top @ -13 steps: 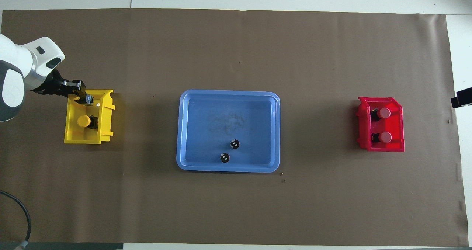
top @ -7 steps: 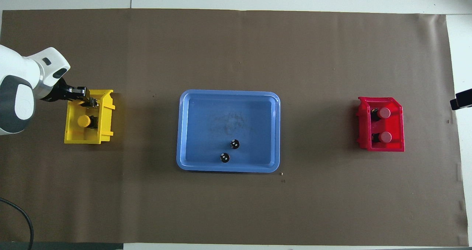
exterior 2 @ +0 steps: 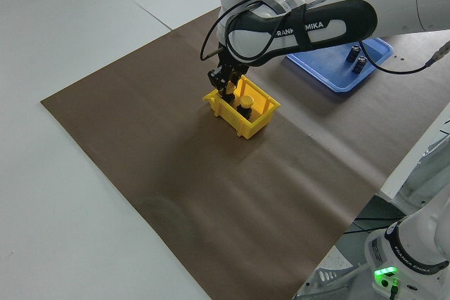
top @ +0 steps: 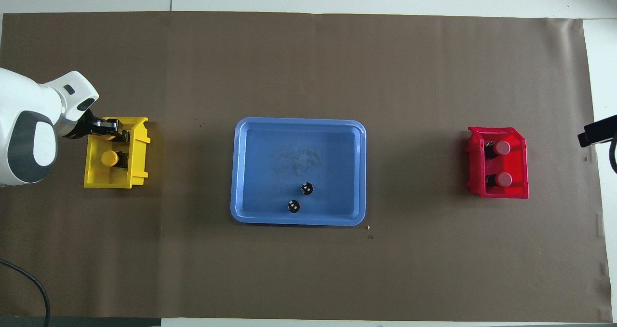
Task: Sort red and yellow buttons by color
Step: 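Lower the yellow button into the yellow bin and open the left gripper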
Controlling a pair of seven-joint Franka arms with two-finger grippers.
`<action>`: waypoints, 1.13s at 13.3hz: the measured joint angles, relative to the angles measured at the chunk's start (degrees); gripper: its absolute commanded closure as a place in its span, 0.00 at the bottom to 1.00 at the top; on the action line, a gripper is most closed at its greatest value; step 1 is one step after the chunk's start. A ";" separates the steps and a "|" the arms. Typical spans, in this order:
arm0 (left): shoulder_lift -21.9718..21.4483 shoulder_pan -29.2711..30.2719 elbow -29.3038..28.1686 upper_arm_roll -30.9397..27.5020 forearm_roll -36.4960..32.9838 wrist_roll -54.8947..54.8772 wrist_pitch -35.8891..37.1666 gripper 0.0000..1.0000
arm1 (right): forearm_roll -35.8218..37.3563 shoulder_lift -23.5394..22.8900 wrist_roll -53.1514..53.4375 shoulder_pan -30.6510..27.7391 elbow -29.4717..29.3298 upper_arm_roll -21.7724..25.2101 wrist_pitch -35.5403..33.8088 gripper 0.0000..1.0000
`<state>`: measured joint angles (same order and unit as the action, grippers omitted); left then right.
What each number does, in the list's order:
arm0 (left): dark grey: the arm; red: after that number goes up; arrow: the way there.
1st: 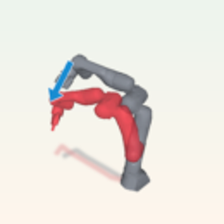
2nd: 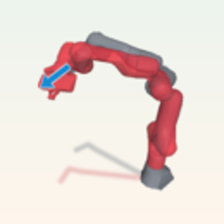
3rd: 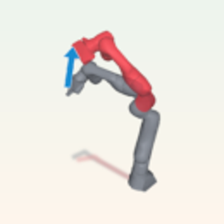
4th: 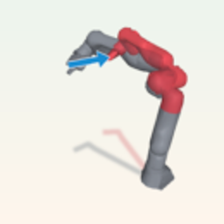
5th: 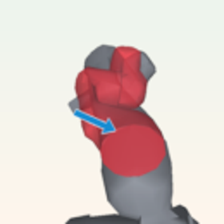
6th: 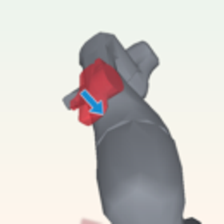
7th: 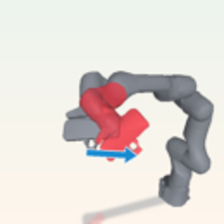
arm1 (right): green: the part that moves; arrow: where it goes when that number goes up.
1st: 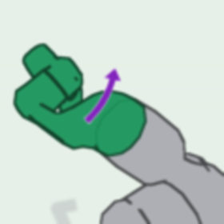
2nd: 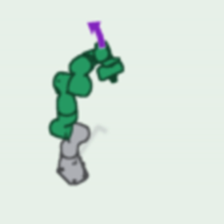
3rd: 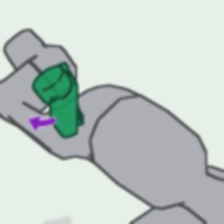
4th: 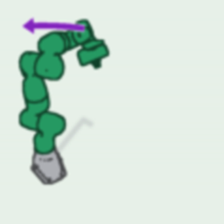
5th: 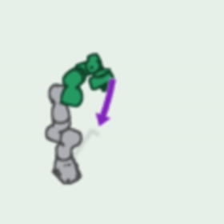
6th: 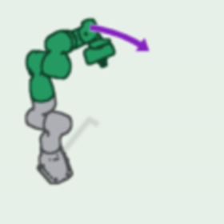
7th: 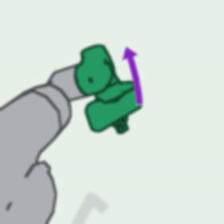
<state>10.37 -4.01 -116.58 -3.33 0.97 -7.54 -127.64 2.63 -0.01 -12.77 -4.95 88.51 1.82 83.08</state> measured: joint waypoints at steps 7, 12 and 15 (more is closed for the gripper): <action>-0.11 -0.07 -0.16 0.07 0.00 0.00 -0.38 0.44 | -0.04 0.00 0.01 1.02 0.00 -0.74 0.00 0.00; -0.85 -0.10 2.43 0.16 0.00 -0.01 2.94 0.28 | -0.04 0.00 0.01 1.03 0.00 -0.75 0.00 0.00; -1.31 -0.11 6.57 0.18 0.00 -0.16 7.84 0.00 | -0.04 0.00 0.01 1.04 0.00 -0.77 0.00 0.00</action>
<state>9.06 -4.12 -110.00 -3.15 0.97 -7.70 -119.80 2.59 -0.01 -12.76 -3.91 88.51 1.05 83.08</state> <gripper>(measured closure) 0.176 0.000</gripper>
